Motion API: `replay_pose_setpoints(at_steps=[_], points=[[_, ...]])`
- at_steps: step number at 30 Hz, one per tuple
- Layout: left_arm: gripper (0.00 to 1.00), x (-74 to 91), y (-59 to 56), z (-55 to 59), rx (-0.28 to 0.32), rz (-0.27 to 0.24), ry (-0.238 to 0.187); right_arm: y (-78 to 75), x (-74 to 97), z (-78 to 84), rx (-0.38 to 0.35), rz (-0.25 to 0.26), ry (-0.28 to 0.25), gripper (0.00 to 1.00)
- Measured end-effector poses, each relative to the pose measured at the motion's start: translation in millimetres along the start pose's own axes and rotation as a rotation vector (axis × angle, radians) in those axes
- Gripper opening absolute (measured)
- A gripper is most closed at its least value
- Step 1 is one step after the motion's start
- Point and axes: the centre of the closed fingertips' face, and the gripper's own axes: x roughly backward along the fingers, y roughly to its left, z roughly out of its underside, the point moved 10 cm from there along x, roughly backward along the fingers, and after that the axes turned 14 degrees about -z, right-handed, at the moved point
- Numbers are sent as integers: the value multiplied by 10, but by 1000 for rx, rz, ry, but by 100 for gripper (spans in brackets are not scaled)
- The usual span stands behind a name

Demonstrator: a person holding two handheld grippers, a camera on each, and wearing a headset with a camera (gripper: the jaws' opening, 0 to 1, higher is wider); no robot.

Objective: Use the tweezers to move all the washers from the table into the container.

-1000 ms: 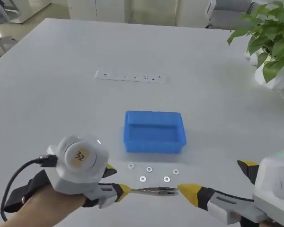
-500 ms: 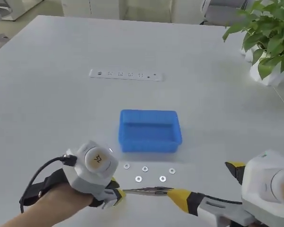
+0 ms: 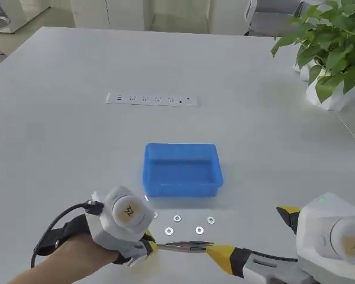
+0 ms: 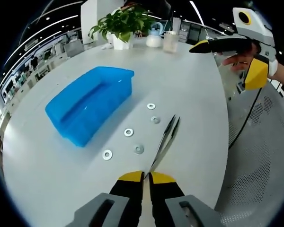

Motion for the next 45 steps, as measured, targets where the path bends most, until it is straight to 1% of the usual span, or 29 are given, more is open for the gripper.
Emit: replay_pose_setpoints(at_steps=[3,4,7,8,11,13,16,19,20,22,25,26,28,31,33,34,35,36,37,38,42,45], points=[[0,6,-14,6,-53,-1,-8,16,-11,1,1,-8,2,91],[0,17,-19,-1,-87,9,-8,23,-13,0,4,-9,3,91],[0,35,-44,17,-109,4,-13,44,-25,-1,9,-14,5,91],[0,40,-51,19,-132,12,-15,50,-42,4,4,-21,7,90],[0,62,-94,34,-207,11,-23,83,-80,3,5,-35,13,90],[0,73,-116,43,-217,0,-26,117,-99,-11,19,-41,17,90],[0,86,-127,53,-238,2,-31,142,-128,-18,34,-51,23,90],[0,120,-155,38,-279,-3,-55,166,-145,-12,47,-63,33,90],[0,136,-162,29,-283,-5,-64,174,-151,-7,52,-68,37,89],[0,171,-165,-2,-272,2,-69,194,-160,-2,58,-78,44,89],[0,261,-172,-59,-235,16,-82,219,-175,6,62,-100,56,86],[0,311,-179,-99,-228,15,-101,233,-183,9,57,-111,58,84],[0,396,-194,-145,-221,17,-125,265,-197,13,59,-132,65,83],[0,516,-205,-209,-216,18,-153,306,-232,37,61,-167,93,75],[0,585,-213,-249,-205,16,-178,328,-266,49,52,-182,96,75],[0,610,-218,-262,-202,15,-185,359,-292,51,28,-213,87,75],[0,647,-228,-283,-200,12,-196,389,-313,51,6,-247,85,72],[0,669,-234,-295,-198,11,-202,402,-327,52,-9,-268,88,69],[0,698,-245,-314,-193,10,-210,408,-344,49,-18,-278,87,67],[0,717,-251,-325,-192,8,-216,408,-367,41,-16,-278,77,66],[0,786,-277,-352,-194,-4,-238,419,-447,39,-19,-288,66,69],[0,857,-284,-361,-199,-9,-249,431,-472,39,-10,-315,78,62]])
